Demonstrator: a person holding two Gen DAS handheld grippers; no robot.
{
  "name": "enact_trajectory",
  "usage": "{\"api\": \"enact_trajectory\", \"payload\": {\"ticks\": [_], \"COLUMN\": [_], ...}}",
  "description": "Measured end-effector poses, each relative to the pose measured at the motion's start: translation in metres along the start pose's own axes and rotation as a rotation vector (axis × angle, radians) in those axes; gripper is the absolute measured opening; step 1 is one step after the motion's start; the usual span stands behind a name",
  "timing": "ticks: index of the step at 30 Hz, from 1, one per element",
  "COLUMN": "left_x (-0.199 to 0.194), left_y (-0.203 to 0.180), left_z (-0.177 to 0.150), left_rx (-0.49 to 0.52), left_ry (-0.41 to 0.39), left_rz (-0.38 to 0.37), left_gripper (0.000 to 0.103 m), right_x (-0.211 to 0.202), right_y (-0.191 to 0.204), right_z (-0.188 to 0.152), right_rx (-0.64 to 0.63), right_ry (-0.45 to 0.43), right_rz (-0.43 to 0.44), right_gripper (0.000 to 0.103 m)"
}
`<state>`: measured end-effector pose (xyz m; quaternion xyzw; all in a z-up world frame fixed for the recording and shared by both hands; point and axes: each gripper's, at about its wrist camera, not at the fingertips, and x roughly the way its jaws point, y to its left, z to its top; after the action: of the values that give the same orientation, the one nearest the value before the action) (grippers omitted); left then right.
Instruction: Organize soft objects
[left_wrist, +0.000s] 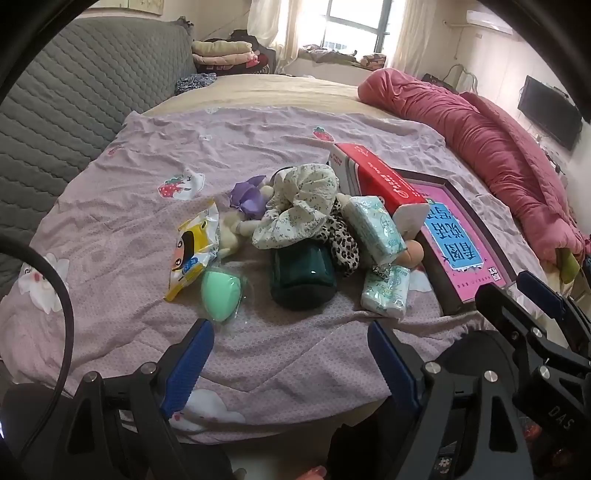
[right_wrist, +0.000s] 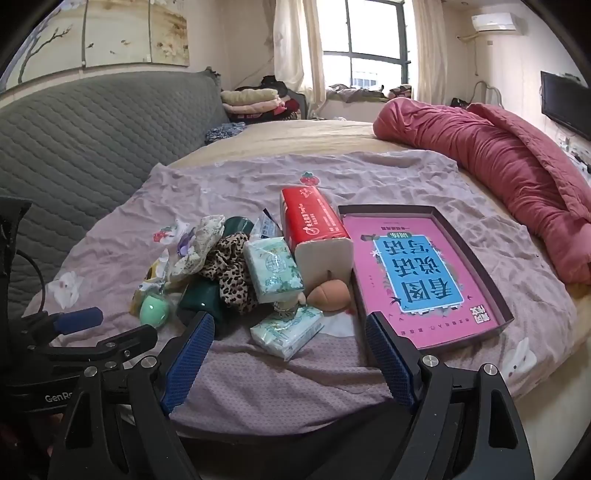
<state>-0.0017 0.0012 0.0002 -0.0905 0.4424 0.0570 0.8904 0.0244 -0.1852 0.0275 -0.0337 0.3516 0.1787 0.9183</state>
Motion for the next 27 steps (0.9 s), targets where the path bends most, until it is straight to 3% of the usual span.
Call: {"api": "enact_trajectory", "payload": {"ticks": [27], "left_x": [-0.0011], "left_y": [0.0023], "left_z": [0.0022], "left_rx": [-0.003], "left_ry": [-0.006], "left_rz": [-0.003], "left_gripper": [0.085], "right_x": [-0.0004], "right_y": [-0.0012], "right_z": [0.0006], "right_rx": [0.001], "right_ry": [0.001], "right_rz": [-0.004], "right_gripper": [0.085]}}
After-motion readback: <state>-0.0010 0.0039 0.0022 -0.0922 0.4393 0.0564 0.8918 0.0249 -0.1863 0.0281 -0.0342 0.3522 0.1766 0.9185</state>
